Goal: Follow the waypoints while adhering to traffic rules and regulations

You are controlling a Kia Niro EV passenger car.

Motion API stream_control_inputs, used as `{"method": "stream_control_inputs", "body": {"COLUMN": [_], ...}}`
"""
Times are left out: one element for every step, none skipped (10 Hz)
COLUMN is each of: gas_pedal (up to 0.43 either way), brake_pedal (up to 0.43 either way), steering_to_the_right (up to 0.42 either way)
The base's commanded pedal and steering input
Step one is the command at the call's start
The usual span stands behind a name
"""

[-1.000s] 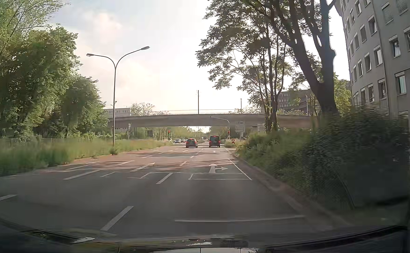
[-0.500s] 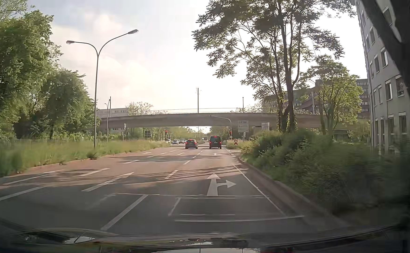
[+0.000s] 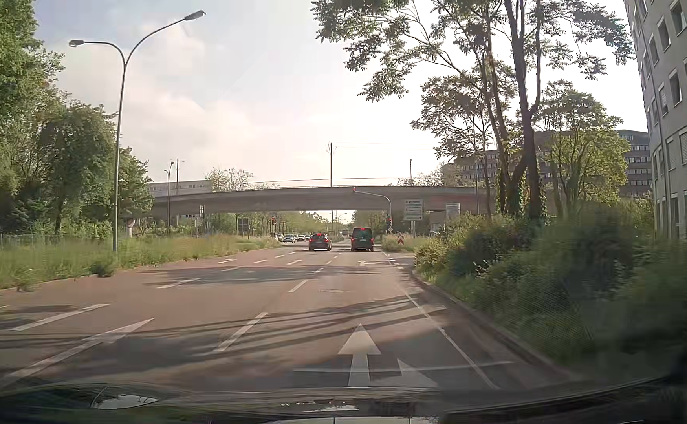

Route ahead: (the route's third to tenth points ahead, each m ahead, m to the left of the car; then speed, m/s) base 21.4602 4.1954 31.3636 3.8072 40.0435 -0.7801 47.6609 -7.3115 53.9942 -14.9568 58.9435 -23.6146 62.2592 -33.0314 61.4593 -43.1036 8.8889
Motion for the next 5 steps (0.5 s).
{"method": "stream_control_inputs", "body": {"gas_pedal": [0.000,0.000,0.000,0.000,0.000], "brake_pedal": [0.000,0.000,0.000,0.000,0.000], "steering_to_the_right": [-0.001,-0.002,-0.001,-0.002,-0.001]}}
